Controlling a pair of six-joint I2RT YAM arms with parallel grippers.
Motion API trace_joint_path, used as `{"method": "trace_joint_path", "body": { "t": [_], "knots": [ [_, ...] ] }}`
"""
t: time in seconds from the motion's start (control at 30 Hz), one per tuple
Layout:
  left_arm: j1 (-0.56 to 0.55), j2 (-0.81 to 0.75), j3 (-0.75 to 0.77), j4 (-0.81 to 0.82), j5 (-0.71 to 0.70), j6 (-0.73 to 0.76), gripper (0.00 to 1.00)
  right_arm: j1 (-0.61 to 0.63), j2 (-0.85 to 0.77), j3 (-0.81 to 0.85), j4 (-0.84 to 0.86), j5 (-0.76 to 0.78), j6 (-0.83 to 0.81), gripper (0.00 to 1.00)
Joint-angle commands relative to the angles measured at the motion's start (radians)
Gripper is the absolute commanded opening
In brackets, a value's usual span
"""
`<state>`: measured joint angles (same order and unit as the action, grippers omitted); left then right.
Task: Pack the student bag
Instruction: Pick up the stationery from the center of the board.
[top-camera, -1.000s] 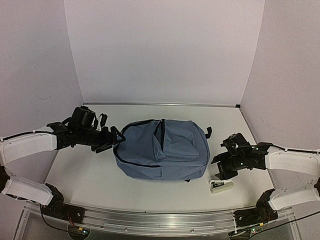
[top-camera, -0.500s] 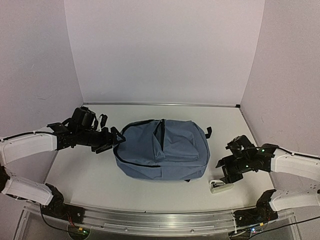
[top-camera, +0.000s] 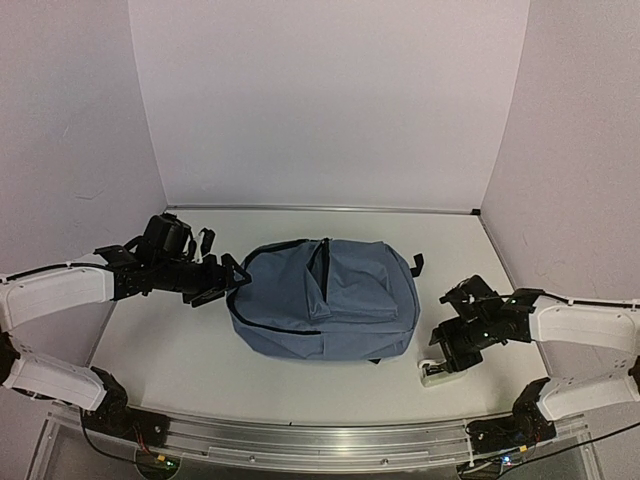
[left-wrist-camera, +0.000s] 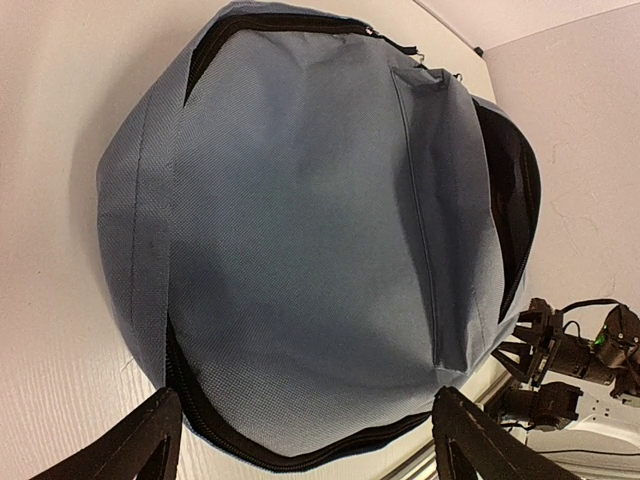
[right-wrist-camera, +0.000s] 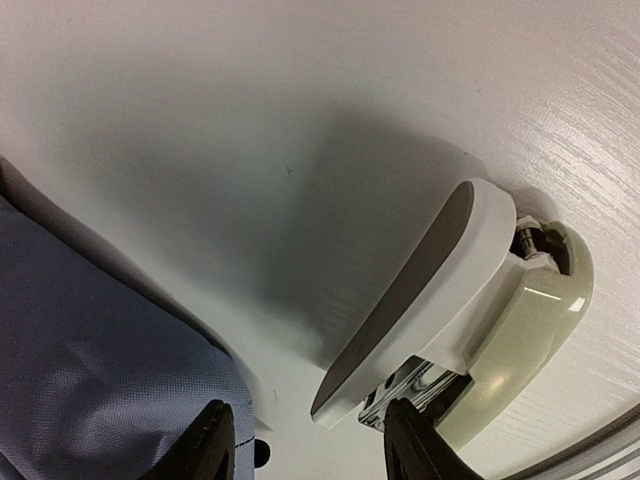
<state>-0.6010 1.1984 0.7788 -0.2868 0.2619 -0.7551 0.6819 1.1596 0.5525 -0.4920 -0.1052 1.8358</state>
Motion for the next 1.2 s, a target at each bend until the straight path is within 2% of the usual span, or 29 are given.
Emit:
{"method": "trace_joint_path", "body": {
  "t": [0.0,0.17,0.47,0.73,1.0,1.17],
  "knots": [
    [0.004,0.005,0.016,0.029,0.004,0.017,0.86,0.000,0.020,-0.021,0.031,-0.002,-0.005,0.48],
    [0.004,-0.002,0.015,0.021,-0.004,0.019,0.86,0.000,0.045,-0.021,0.050,0.008,-0.014,0.45],
    [0.004,-0.022,0.008,0.010,-0.011,0.018,0.86,-0.001,0.092,-0.030,0.089,0.000,-0.028,0.32],
    [0.004,-0.036,0.005,0.003,-0.019,0.015,0.86,0.000,0.084,-0.012,0.096,0.001,-0.047,0.01],
    [0.004,-0.053,0.022,-0.013,-0.022,0.014,0.86,0.000,-0.010,0.022,0.084,0.047,-0.074,0.00],
    [0.004,-0.076,0.047,-0.010,0.008,0.035,0.87,0.000,-0.088,0.115,0.045,0.123,-0.252,0.00]
  ]
}}
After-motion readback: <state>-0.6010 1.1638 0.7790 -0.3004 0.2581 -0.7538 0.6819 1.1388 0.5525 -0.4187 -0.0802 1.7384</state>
